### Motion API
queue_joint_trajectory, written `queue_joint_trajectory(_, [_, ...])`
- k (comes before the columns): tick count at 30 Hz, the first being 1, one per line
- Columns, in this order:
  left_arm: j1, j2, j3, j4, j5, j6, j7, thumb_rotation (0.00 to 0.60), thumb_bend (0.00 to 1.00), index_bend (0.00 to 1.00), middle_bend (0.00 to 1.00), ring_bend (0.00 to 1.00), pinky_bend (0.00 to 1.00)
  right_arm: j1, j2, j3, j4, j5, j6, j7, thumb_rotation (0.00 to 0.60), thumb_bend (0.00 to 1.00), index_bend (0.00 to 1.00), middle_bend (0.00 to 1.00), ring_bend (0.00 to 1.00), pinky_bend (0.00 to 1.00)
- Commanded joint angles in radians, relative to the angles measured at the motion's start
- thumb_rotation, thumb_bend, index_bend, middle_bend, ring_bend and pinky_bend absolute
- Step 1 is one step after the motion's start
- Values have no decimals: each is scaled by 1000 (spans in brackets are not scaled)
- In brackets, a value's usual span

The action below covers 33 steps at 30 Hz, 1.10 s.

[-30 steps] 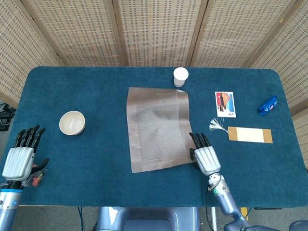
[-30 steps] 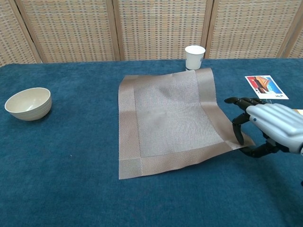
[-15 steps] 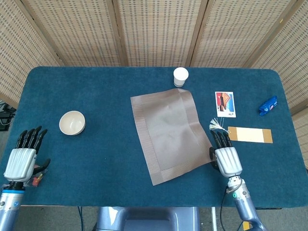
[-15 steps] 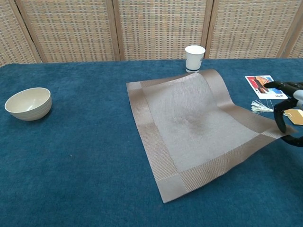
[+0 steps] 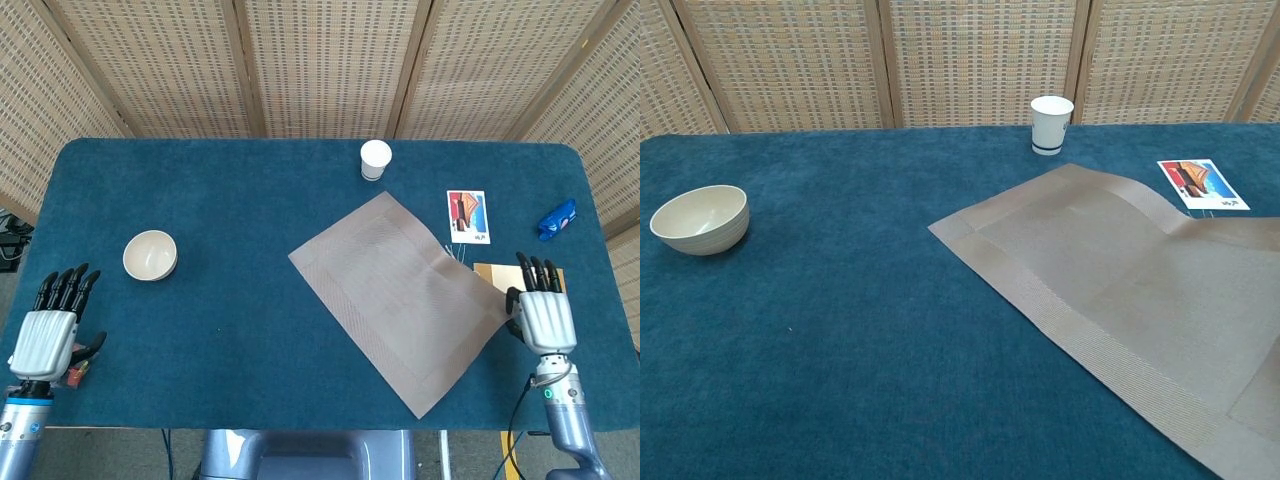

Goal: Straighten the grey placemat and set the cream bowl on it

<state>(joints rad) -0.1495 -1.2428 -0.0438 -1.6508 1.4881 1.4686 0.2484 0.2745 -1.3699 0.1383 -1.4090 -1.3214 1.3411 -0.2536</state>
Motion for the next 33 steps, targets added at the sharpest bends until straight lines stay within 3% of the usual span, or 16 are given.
queue_joint_trajectory(1, [0,-1,0,0,-2,-1,3,600,258,49,0,0,0,4,20,18,5,15,-7,9,600,564,688,106,0,0])
queue_joint_trajectory(18, [-3,-11,-6,7,-13,-10,15,600,258,49,0,0,0,70,26,109,110,157,-104,-7,600,518,678,97,0,0])
queue_joint_trajectory(21, [-3,-11,-6,7,-14,-11,15,600,258,49,0,0,0,59,26,112,111,181,-87,-36,600,384,515,22,0,0])
queue_joint_trajectory(22, [-3,-11,-6,7,-14,-12,16,600,258,49,0,0,0,53,28,115,104,184,-77,-32,600,322,411,3,0,0])
queue_joint_trajectory(23, [-4,-12,-6,7,-14,-12,16,600,258,49,0,0,0,49,29,116,98,186,-70,-27,600,270,314,0,0,0])
queue_joint_trajectory(26, [-6,-13,-9,6,-13,-13,14,600,258,49,0,0,0,24,39,119,67,179,-30,8,600,180,149,0,0,0])
queue_joint_trajectory(29, [-10,-14,-14,6,-15,-14,13,600,258,49,0,0,0,-1,50,115,40,155,13,46,600,141,81,0,0,0])
queue_joint_trajectory(33, [-23,-16,-26,8,-24,-28,7,600,255,49,0,0,0,-40,74,98,-8,101,77,104,600,127,71,0,0,0])
